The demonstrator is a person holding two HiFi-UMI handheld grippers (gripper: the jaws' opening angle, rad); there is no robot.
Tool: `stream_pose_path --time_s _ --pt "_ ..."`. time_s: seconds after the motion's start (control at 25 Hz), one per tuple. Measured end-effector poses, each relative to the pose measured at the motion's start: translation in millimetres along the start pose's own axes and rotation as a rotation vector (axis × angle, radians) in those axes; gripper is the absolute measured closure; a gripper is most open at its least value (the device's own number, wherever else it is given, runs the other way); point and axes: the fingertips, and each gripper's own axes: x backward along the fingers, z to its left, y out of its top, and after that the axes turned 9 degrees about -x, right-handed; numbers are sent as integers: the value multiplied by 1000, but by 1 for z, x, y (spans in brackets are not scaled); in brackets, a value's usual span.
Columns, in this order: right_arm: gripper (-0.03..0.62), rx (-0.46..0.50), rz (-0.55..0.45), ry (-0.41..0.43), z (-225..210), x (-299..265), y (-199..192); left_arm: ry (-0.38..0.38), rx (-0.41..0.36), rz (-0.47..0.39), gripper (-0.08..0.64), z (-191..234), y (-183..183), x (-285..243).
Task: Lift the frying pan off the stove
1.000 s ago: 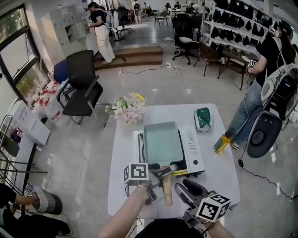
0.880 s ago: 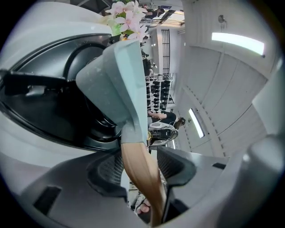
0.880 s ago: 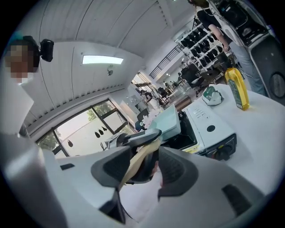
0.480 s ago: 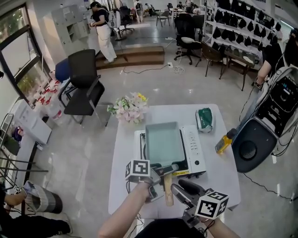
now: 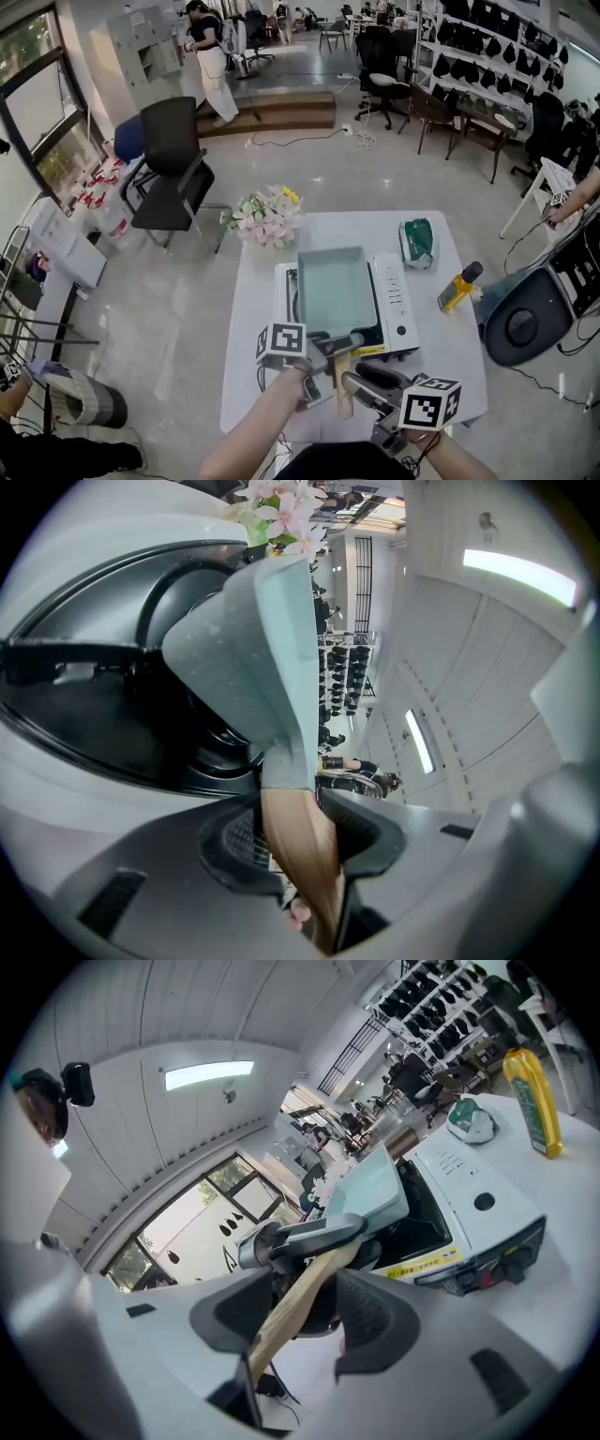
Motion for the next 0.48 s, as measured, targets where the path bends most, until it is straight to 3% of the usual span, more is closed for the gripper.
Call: stream_pose_path --time_s 0.28,0.48 --pt "393 -101 87 22 -14 -15 -3 2 6 -5 423 3 1 -1" --pt "393 -104 130 44 -9 -24 2 -2 8 -7 423 1 2 -2"
